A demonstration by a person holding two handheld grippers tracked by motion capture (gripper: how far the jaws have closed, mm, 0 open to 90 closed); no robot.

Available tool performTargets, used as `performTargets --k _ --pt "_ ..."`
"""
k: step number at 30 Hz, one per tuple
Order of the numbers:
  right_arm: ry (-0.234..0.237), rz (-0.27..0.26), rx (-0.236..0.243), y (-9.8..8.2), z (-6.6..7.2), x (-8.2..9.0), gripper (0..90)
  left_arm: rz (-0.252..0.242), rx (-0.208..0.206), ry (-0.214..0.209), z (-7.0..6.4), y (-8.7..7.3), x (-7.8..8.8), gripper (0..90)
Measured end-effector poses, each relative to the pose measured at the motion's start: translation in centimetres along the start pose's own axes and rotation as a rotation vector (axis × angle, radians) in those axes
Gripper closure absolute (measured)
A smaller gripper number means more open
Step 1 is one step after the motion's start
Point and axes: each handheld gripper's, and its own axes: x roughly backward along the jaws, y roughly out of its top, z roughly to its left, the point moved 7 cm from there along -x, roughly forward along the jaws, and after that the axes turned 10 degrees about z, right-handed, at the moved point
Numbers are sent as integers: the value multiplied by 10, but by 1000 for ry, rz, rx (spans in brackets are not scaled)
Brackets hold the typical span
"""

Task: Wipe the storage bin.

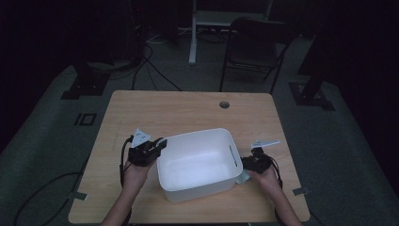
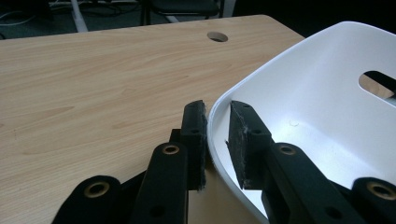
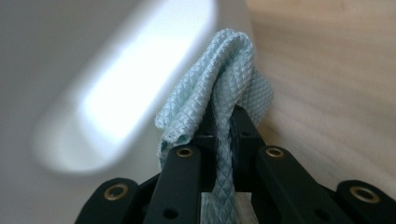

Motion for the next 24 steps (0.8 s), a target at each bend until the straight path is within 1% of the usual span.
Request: performTargets --k 1,3,4,5,7,8,9,10,11,12,14,16,18,20,22,24 --pt "1 17 -14 -2 -5 -6 838 0 -1 0 0 0 0 762" --pt "10 22 -19 -1 -7 -7 838 2 -3 -2 0 0 0 762" --pt "-8 22 -8 1 -7 -7 838 2 -4 -2 0 0 0 763" --pt "-12 11 -4 4 -6 -5 837 3 -4 -2 0 0 0 763" --pt "13 -46 -12 15 -5 3 837 4 -9 -3 0 0 0 763" --pt "14 -51 -10 17 -5 4 837 3 -7 -1 -1 0 0 763" --pt "8 -42 2 20 -5 4 838 2 -4 1 -1 0 0 763" --pt "9 -40 3 21 -6 3 838 2 -5 4 -1 0 0 763" --pt "24 -39 0 21 -7 2 838 1 -3 3 -1 0 0 763" --pt "26 -31 -7 20 -10 -1 838 1 -2 5 -1 0 0 763" --pt "6 5 -24 16 -16 -12 838 2 -4 5 -1 0 0 763" --pt "14 13 -35 16 -19 -15 838 3 -6 4 -1 0 0 762" --pt "4 17 -25 19 -20 -15 837 4 -8 5 -1 0 0 763" --pt "3 -6 -18 27 -20 -12 836 6 -12 4 -1 0 0 763" --pt "10 -49 -11 39 -18 -5 836 6 -13 2 -1 0 0 763" --pt "3 -79 7 52 -18 0 835 5 -11 -1 0 0 0 763"
